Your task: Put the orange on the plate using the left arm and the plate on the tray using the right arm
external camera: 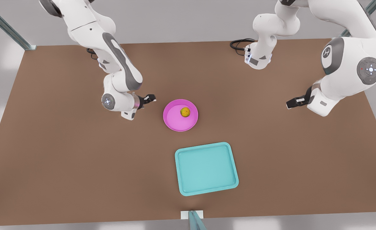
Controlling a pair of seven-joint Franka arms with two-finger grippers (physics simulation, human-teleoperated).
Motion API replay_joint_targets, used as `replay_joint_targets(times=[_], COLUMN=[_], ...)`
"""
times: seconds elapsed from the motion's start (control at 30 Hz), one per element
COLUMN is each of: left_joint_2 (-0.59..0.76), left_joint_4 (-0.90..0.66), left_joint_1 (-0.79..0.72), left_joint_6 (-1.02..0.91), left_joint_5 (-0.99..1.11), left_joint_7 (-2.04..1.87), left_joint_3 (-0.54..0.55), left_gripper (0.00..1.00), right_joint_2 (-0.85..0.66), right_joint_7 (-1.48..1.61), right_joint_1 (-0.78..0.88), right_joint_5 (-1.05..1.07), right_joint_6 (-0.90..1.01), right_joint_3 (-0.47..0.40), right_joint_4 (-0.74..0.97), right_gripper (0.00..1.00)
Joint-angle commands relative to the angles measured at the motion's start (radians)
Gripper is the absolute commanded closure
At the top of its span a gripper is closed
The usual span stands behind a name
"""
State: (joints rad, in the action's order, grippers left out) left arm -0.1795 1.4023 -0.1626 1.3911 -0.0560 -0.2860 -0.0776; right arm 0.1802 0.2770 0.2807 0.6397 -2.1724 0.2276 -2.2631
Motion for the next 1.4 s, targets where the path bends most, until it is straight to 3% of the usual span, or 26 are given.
replay_joint_targets(times=[0.0, 0.17, 1.03, 1.37], left_joint_2=[-0.015, -0.008, -0.005, -0.006], left_joint_4=[0.004, 0.004, 0.004, 0.004], left_joint_1=[-0.003, 0.0, 0.003, 0.002], left_joint_6=[-0.038, -0.034, -0.034, -0.034], left_joint_5=[0.016, 0.016, 0.016, 0.016], left_joint_7=[0.263, 0.263, 0.301, 0.3], left_joint_3=[0.002, -0.004, -0.037, -0.036], left_gripper=[0.0, 0.0, 0.0, 0.0], right_joint_2=[0.033, 0.168, 0.344, 0.337], right_joint_7=[0.019, 0.013, 0.042, 0.059], right_joint_1=[0.071, 0.173, 0.207, 0.196], right_joint_5=[0.196, 0.293, 0.284, 0.284], right_joint_6=[-0.274, -0.457, -0.58, -0.567], right_joint_3=[0.001, 0.001, -0.005, -0.005], right_joint_4=[-0.006, 0.069, 0.108, 0.112], right_gripper=[0.0, 0.0, 0.0, 0.0])
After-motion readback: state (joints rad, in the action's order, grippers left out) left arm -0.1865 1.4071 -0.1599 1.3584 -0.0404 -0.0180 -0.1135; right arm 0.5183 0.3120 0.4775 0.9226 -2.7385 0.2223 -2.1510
